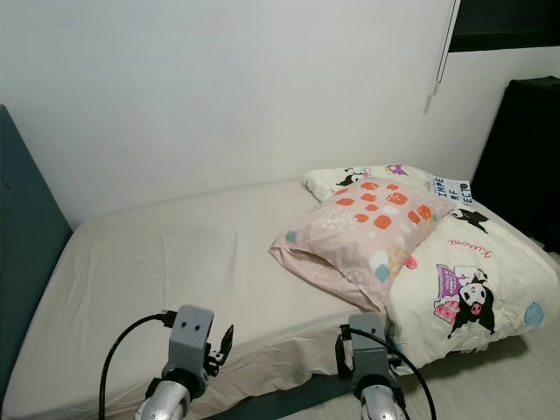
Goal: Clean up the room
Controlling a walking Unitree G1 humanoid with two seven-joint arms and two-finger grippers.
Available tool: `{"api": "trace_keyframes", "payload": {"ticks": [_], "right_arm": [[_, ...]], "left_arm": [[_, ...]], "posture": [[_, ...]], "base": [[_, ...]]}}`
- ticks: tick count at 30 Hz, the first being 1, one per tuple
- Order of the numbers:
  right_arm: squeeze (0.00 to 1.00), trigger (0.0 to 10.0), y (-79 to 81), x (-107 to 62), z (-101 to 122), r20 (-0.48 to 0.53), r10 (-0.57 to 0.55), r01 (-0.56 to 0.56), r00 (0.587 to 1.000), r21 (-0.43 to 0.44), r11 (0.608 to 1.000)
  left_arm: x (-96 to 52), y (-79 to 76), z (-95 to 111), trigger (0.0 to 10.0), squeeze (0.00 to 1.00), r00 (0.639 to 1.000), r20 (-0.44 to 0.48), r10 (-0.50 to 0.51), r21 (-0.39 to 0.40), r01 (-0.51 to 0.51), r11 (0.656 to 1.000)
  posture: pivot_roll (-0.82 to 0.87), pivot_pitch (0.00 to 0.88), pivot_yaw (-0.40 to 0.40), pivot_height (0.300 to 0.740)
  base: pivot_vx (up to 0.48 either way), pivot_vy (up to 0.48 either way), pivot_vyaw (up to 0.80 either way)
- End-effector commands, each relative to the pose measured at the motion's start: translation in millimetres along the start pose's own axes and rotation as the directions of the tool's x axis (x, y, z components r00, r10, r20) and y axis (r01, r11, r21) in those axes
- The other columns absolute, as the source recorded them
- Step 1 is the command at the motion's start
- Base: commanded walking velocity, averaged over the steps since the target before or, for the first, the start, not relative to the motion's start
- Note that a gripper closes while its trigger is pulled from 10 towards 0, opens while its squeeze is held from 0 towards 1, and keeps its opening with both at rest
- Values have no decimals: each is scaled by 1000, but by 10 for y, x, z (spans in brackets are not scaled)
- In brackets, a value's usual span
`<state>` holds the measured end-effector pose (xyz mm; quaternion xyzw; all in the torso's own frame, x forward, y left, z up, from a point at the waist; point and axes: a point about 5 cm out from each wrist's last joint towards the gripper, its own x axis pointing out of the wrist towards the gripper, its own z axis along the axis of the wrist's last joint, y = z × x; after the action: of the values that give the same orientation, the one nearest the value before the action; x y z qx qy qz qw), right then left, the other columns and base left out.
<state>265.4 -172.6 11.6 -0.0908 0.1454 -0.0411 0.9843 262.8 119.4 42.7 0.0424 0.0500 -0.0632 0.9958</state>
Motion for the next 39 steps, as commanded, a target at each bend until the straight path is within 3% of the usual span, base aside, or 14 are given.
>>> {"api": "trace_keyframes", "payload": {"ticks": [1, 39], "right_arm": [[0, 10000, 28, -10, -28, -14, 8, -8, 1000, -8, 1000], [0, 10000, 24, -20, -21, -19, -6, 6, 1000, 23, 1000]], "left_arm": [[-15, 5, -21, 10000, 0, 1000, -16, 2, 10, -1, 1000], [-26, 23, -15, 10000, 0, 1000, -17, 5, 15, -5, 1000]], "posture": [[-27, 12, 12, 740], [-22, 14, 14, 740]], "base": [[0, 0, 0], [0, 0, 0]]}}
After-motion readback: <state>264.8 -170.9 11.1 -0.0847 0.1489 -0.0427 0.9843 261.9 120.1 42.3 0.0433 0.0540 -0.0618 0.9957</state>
